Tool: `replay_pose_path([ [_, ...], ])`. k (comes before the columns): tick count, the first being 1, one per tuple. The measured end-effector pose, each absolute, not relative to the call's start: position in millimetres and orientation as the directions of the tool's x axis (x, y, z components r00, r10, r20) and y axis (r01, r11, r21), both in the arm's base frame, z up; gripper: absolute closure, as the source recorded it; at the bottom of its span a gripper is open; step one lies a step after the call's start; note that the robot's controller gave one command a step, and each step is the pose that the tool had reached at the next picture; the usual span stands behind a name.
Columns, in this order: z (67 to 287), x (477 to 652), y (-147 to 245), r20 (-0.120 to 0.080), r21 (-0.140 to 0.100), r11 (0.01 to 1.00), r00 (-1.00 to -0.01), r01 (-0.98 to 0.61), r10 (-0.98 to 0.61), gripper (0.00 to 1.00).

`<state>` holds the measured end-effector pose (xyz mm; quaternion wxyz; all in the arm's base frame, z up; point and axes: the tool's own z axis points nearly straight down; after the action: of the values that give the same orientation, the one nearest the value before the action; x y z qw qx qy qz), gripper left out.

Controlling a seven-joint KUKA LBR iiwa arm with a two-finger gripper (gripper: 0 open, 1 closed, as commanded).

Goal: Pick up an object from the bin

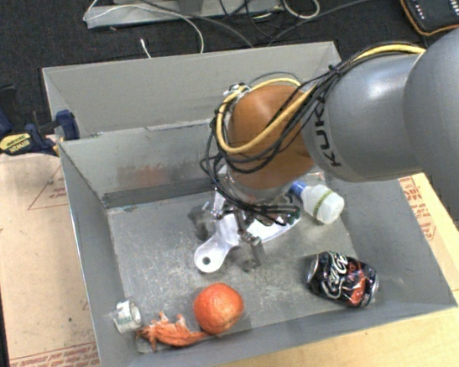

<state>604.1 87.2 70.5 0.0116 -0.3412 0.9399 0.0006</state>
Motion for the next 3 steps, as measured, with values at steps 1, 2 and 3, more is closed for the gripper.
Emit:
replay_pose_path([
  [1,72,591.0,105,-0.002,0.004,0.967,-0.967,-0.253,-0.253,1.00],
  [2,72,591.1,105,-0.002,0.005,0.968,-0.968,-0.253,-0.253,1.00],
  [3,96,589.9,105,0.000,0.005,0.968,-0.968,-0.252,-0.252,1.00],
])
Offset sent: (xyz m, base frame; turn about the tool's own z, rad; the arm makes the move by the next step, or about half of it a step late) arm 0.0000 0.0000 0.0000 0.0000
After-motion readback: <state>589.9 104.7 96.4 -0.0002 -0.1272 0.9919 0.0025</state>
